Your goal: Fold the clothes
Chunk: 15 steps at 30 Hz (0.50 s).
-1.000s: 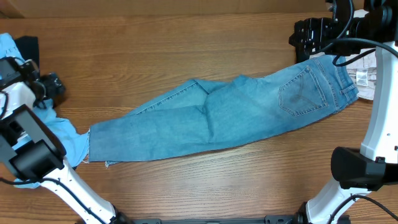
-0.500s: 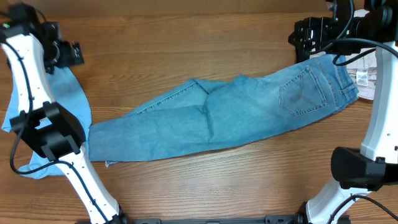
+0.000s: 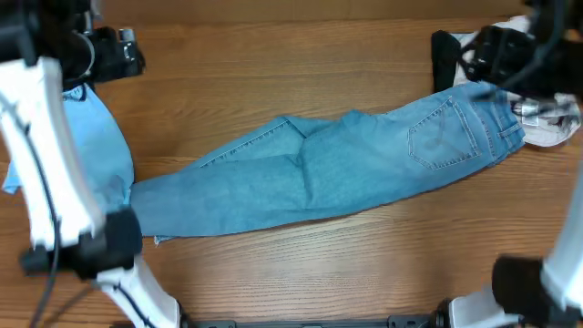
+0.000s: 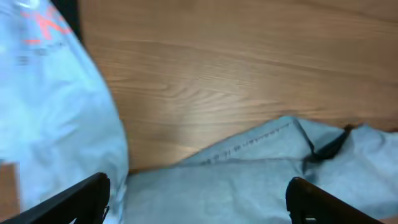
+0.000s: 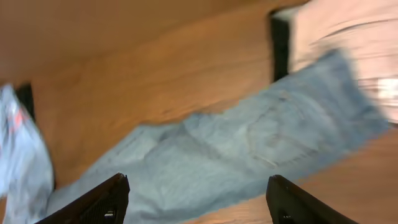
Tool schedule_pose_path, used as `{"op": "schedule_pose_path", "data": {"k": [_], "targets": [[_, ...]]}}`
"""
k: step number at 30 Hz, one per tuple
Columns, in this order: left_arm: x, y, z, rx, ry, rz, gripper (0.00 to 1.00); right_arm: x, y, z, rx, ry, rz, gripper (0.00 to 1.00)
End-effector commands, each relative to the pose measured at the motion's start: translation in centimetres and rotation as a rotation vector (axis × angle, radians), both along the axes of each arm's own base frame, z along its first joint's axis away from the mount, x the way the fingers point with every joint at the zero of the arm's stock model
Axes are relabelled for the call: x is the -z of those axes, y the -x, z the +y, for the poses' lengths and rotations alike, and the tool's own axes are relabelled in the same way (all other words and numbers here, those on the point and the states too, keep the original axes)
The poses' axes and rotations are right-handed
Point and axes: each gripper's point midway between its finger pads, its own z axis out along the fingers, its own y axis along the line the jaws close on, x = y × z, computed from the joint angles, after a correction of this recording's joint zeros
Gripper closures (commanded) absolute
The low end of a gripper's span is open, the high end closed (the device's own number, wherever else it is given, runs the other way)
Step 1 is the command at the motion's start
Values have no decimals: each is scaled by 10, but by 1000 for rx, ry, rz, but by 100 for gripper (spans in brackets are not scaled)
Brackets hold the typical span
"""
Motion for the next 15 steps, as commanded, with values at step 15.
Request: {"op": "schedule_pose_path", "data": {"k": [15], "targets": [[236,127,-76,43,27,576,12,245,26,-107,458,-166,406,25]]}}
